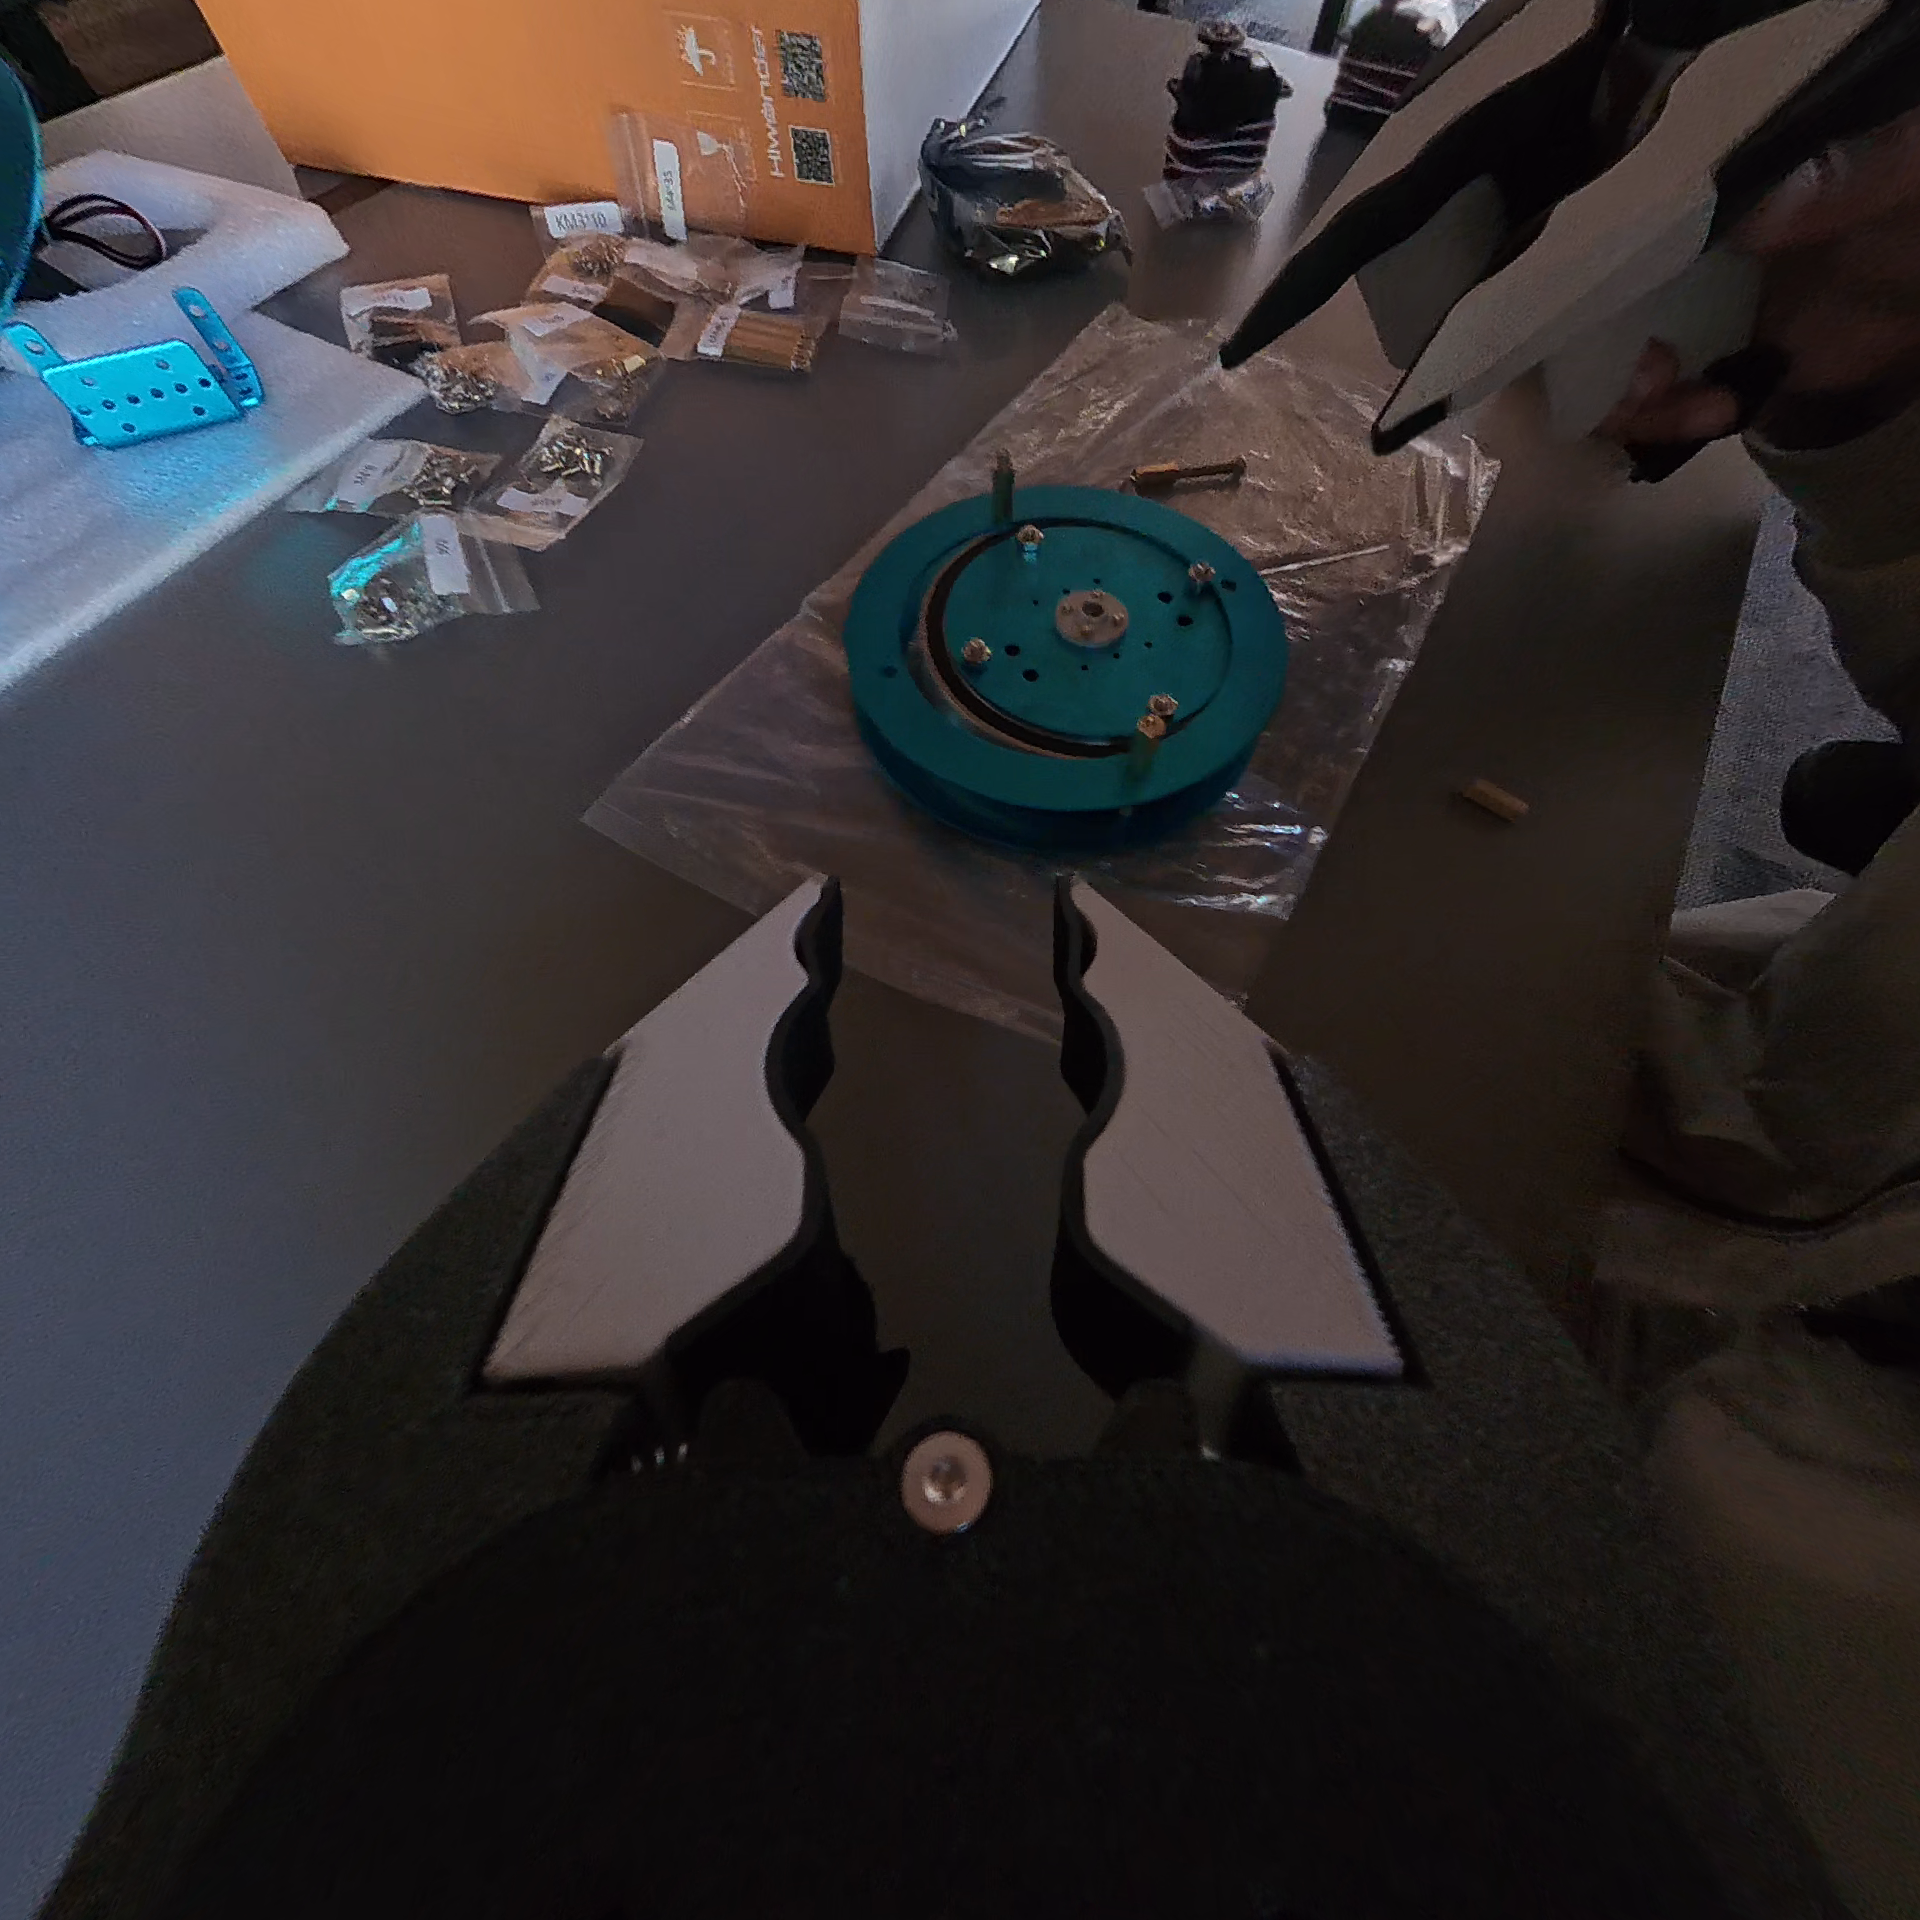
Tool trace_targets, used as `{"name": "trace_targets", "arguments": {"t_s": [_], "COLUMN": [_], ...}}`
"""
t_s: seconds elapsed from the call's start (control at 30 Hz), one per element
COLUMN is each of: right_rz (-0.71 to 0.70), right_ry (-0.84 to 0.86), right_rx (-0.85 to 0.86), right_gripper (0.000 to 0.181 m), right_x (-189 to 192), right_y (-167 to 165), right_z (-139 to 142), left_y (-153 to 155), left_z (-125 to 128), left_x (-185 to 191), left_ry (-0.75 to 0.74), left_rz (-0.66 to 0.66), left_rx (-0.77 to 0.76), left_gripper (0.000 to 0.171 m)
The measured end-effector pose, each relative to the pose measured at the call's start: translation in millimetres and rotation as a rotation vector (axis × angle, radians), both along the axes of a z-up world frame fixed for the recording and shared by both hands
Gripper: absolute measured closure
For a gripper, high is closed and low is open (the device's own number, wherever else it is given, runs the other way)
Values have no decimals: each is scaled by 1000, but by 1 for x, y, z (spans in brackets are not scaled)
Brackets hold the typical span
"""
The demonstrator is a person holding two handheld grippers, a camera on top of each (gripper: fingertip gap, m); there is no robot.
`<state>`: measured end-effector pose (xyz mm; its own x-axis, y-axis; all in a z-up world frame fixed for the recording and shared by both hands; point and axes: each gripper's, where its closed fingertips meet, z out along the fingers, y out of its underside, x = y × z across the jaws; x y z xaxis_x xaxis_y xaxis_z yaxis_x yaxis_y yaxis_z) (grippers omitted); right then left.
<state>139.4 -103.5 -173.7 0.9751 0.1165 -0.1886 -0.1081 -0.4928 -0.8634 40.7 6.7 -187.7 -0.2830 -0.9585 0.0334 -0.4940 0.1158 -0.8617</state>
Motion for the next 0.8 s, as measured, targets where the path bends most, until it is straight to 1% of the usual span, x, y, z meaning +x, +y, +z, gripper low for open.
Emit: {"name": "trace_targets", "arguments": {"t_s": [0.1, 0.23, 0.3, 0.37, 0.47, 0.53, 0.6, 0.67, 0.73, 0.8], "right_rz": [31, 31, 41, 75, 119, 156, 206, 272, 359, 397], "right_ry": [25, -15, -15, -3, -8, -16, -68, -164, -207, -260], "right_rx": [30, 53, 60, 38, 5, 1, 3, -44, -103, -136], "right_gripper": [132, 132, 132, 132, 131, 131, 131, 137, 145, 150], "right_x": [7, 27, 32, 29, 19, 7, -7, -22, -44, -58], "right_y": [10, 28, 36, 37, 34, 32, 32, 32, 34, 46], "right_z": [11, 22, 24, 19, 10, 10, 11, 7, 3, -2], "left_y": [16, 32, 34, 32, 30, 24, 14, 10, 9, 8], "left_z": [8, 11, 13, 13, 13, 17, 23, 25, 26, 26], "left_x": [10, 17, 16, 11, 3, -3, -11, -17, -22, -26], "left_ry": [-6, -7, -22, -43, -62, -93, -129, -150, -154, -153], "left_rz": [16, 48, 64, 66, 88, 96, 82, 84, 98, 106], "left_rx": [0, 2, -19, -39, -47, -54, -66, -69, -78, -91], "left_gripper": [133, 133, 133, 133, 132, 133, 133, 133, 133, 133]}}
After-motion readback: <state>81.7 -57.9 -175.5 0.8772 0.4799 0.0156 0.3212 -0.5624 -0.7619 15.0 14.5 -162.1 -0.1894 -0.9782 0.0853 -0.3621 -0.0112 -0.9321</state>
